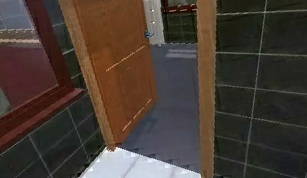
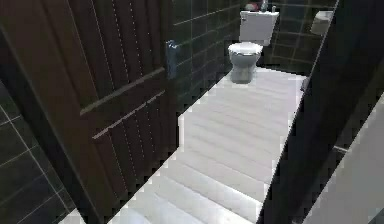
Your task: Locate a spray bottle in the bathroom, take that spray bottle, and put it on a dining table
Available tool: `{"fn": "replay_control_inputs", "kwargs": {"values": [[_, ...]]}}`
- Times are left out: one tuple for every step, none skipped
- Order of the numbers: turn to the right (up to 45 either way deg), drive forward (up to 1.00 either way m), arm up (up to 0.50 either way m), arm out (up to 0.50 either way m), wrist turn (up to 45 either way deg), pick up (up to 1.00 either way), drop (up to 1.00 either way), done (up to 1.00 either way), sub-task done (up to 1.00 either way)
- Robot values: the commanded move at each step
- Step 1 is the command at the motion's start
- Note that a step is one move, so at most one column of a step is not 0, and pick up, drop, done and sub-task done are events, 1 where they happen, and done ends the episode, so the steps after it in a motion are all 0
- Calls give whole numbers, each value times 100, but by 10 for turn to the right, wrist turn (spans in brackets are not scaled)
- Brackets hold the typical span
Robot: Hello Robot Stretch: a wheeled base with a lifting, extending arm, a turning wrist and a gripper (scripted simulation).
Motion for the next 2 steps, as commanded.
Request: {"fn": "replay_control_inputs", "kwargs": {"values": [[450,0,0,0,0,0,0,0,0],[-450,0,0,0,0,0,0,0,0]]}}
